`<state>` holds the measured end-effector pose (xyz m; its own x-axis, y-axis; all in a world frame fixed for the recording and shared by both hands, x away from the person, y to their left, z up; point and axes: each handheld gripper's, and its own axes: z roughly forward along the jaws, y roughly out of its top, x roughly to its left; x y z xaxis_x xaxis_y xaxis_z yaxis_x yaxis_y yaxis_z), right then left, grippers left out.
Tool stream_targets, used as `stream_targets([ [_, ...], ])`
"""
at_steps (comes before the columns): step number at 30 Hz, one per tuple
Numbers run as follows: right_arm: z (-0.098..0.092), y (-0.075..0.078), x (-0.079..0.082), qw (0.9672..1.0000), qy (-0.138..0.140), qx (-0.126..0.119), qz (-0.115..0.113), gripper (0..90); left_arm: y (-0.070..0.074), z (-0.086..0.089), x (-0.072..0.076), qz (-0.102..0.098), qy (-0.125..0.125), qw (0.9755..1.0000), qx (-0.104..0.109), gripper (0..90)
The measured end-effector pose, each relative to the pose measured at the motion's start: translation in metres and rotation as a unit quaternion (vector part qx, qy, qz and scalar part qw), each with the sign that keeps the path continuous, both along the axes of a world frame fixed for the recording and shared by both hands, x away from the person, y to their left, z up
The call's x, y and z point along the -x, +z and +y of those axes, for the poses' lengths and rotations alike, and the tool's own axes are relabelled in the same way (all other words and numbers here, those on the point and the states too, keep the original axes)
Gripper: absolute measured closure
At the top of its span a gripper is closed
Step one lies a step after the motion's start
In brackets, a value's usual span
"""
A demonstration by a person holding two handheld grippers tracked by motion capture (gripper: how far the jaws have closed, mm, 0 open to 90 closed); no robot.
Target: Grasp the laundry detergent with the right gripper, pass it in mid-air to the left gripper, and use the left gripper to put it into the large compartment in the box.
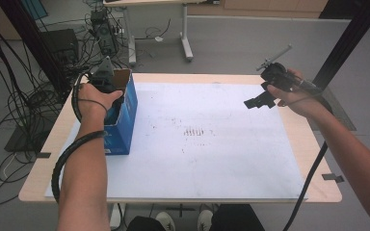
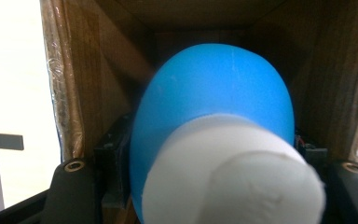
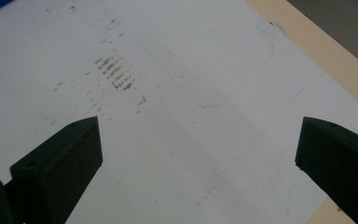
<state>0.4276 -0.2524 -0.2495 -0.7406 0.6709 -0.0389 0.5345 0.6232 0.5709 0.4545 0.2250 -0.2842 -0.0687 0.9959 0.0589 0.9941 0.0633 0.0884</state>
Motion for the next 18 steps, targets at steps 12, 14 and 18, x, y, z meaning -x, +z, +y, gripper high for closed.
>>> stream_targets([
  [12,0.0,0.0,0.001,1.0,0.001,-0.002,-0.003,0.6,0.014,0.0,0.003,-0.013,0.0,0.9999,-0.006,28.4],
  [14,0.001,0.001,0.001,1.0,0.001,-0.003,-0.003,0.6,0.019,-0.001,0.004,-0.015,0.0,0.9998,-0.011,28.0],
  [18,0.003,0.002,0.002,1.0,0.001,-0.003,-0.006,0.6,0.029,-0.003,0.006,-0.021,-0.002,0.9997,-0.01,26.8],
])
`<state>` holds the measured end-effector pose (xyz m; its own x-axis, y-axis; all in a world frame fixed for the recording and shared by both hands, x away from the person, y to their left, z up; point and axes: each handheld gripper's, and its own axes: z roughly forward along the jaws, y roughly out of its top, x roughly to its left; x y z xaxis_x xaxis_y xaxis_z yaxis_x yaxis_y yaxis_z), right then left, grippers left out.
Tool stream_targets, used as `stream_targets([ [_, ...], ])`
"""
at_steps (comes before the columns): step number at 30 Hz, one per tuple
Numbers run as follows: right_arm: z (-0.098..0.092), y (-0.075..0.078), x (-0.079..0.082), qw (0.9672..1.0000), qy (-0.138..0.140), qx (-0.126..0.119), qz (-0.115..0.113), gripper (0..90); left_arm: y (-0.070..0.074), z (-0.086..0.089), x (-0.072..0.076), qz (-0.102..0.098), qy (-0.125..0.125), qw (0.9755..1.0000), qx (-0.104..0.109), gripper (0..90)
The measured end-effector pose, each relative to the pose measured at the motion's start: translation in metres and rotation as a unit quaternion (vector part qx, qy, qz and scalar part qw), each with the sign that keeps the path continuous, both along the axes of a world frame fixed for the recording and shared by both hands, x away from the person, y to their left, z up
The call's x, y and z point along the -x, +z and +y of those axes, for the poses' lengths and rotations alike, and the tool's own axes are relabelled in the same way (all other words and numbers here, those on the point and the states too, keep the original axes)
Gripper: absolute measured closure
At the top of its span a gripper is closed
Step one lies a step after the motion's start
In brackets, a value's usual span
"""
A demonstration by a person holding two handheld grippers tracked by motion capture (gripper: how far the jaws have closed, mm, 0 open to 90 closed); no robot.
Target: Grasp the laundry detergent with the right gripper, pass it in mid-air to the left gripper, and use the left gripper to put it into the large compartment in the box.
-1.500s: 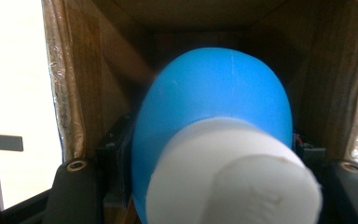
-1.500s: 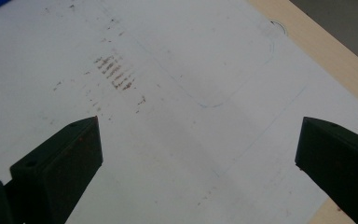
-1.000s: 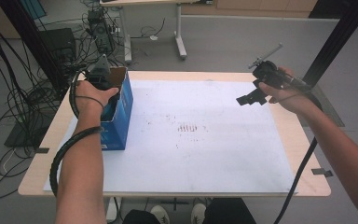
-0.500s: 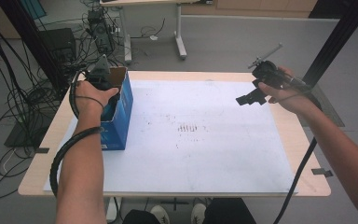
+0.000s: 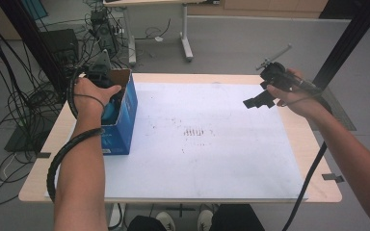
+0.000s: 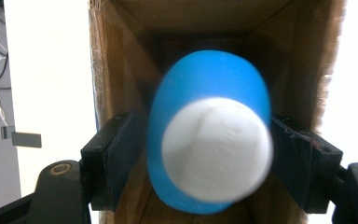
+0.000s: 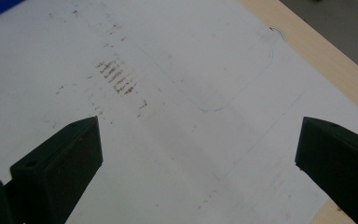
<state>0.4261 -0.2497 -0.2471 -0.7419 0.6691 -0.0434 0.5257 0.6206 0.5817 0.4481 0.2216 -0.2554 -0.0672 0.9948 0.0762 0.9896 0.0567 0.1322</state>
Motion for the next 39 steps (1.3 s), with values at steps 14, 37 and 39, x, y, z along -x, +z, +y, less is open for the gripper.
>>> stream_targets([
  [14,0.008,0.001,-0.001,1.0,0.007,0.002,0.004,0.6,0.046,-0.005,0.015,-0.032,-0.001,0.9994,-0.01,21.4],
  [37,-0.002,-0.004,-0.022,0.9994,0.003,0.024,0.024,0.6,0.06,-0.117,-0.039,-0.055,-0.103,0.9932,0.006,9.2],
  [39,-0.003,-0.004,-0.022,0.9994,0.003,0.025,0.025,0.6,0.056,-0.129,-0.045,-0.054,-0.114,0.992,0.007,8.4],
])
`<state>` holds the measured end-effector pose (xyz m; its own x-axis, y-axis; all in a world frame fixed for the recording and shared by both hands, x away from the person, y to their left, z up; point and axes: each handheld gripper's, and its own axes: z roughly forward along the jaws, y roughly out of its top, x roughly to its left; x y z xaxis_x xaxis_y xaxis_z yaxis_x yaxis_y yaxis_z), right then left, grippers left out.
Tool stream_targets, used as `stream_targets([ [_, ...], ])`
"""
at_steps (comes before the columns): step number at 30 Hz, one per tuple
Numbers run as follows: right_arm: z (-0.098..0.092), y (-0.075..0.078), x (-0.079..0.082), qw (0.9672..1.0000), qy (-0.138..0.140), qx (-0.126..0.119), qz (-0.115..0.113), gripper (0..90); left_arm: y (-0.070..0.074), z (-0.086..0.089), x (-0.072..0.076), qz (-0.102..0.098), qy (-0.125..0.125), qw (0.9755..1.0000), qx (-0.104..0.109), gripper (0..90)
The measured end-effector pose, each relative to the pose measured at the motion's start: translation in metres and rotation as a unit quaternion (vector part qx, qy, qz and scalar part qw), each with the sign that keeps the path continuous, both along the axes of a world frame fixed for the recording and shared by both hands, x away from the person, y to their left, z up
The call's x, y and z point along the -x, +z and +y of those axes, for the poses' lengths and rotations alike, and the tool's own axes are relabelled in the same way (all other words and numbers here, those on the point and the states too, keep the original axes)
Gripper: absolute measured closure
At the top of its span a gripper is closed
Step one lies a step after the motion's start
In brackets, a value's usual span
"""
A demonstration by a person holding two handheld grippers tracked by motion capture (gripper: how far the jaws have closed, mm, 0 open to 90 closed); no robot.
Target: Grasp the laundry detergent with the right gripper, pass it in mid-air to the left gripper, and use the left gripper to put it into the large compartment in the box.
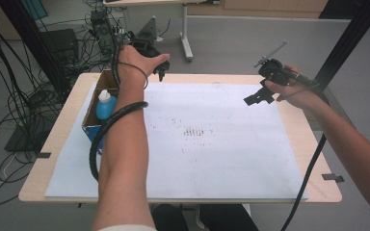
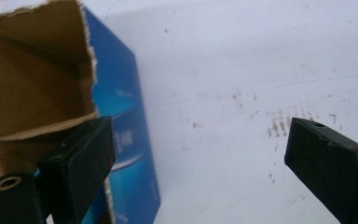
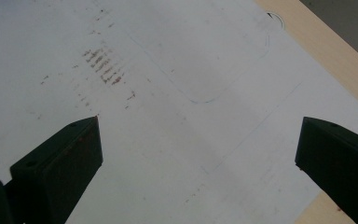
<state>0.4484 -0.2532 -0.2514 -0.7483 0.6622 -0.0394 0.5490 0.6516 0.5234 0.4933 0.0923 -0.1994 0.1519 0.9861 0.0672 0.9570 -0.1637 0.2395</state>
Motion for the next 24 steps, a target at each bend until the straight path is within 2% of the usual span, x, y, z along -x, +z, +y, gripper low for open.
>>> stream_targets([
  [5,-0.001,0.001,0.003,1.0,0.006,0.005,0.0,0.6,0.001,-0.017,-0.005,-0.003,-0.011,0.9999,-0.001,8.0],
  [11,0.002,0.003,0.007,0.9998,0.015,0.014,-0.002,0.6,0.013,-0.035,-0.008,-0.019,-0.027,0.9995,0.002,7.8],
  [16,0.006,0.004,0.01,0.9994,0.024,0.025,-0.005,0.6,0.017,-0.042,-0.01,-0.021,-0.038,0.999,0.002,8.1],
  [24,0.008,0.005,0.009,0.9994,0.025,0.025,-0.006,0.6,0.019,-0.05,-0.014,-0.024,-0.047,0.9986,0.001,8.3],
])
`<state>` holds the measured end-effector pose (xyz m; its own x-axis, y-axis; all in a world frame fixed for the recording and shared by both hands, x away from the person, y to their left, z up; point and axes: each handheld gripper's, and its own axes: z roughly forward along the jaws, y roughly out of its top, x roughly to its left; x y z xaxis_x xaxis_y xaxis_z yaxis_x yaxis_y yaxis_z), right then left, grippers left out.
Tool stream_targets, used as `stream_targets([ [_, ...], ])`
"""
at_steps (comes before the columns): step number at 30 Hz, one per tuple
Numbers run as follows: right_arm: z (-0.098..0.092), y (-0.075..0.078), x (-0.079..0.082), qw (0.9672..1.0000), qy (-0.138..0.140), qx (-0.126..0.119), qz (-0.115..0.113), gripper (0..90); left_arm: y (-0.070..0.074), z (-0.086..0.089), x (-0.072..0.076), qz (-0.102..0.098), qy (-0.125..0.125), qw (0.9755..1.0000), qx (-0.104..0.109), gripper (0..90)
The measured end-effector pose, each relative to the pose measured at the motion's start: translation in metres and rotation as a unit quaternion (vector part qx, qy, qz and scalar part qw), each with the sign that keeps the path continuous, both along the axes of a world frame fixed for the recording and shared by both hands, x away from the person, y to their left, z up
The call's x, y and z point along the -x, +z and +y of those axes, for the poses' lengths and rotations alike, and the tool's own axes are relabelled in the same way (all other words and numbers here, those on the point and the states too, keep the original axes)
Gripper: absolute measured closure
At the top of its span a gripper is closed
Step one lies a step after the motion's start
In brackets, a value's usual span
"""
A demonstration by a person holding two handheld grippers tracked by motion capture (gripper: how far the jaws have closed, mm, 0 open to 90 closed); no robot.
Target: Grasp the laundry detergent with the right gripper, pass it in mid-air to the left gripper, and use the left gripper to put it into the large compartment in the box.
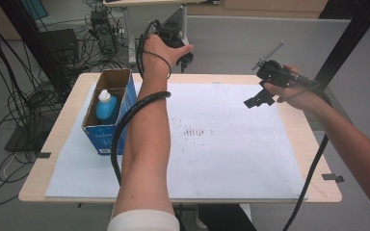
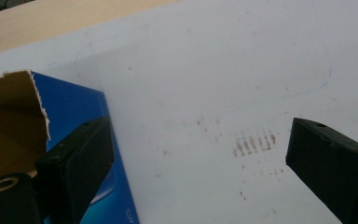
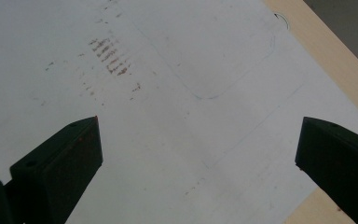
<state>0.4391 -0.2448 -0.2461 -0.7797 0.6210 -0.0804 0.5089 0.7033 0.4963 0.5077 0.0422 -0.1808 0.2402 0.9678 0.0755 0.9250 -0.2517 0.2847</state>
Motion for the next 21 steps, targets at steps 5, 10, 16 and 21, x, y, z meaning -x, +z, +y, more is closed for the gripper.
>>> stream_targets([
  [5,-0.0011,0.0008,-0.0004,1.0,0.0,0.001,-0.001,0.6,-0.0014,-0.0024,-0.001,0.002,0.0,1.0,-0.001,8.4],
  [10,-0.0037,0.0025,-0.0003,1.0,-0.003,0.002,-0.003,0.6,-0.0008,-0.004,-0.0009,0.003,-0.003,1.0,0.0,8.6],
  [16,-0.0056,0.0056,0.0006,1.0,-0.003,0.0,-0.007,0.5,0.0002,-0.0062,-0.0003,0.0,-0.004,1.0,0.0,8.7],
  [21,-0.0065,0.0057,0.0023,1.0,-0.006,-0.001,-0.006,0.6,-0.0004,-0.0062,0.0007,0.003,-0.004,1.0,0.0,8.8],
])
